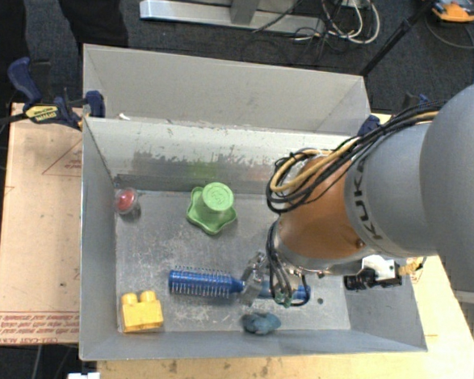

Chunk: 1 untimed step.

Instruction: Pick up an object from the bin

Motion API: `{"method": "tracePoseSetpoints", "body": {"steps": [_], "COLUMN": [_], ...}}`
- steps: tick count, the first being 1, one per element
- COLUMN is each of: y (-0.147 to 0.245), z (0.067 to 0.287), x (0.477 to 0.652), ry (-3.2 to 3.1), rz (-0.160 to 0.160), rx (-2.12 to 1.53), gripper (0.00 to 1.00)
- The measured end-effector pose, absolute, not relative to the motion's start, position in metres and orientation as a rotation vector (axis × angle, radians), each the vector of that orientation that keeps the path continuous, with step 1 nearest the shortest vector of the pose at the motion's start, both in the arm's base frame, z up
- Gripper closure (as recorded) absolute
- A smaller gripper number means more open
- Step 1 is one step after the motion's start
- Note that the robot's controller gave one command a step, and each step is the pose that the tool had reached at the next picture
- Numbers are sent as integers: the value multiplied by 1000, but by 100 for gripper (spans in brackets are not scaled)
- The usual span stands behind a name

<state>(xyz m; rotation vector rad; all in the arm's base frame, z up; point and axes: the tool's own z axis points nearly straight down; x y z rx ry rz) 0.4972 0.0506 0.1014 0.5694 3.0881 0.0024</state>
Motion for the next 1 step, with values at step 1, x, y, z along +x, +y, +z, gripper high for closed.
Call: {"method": "tracePoseSetpoints", "body": {"steps": [1], "y": [51], "z": [153], "x": [498], "ry": [3087], "rz": [3], "rx": [564], "gripper": [100]}}
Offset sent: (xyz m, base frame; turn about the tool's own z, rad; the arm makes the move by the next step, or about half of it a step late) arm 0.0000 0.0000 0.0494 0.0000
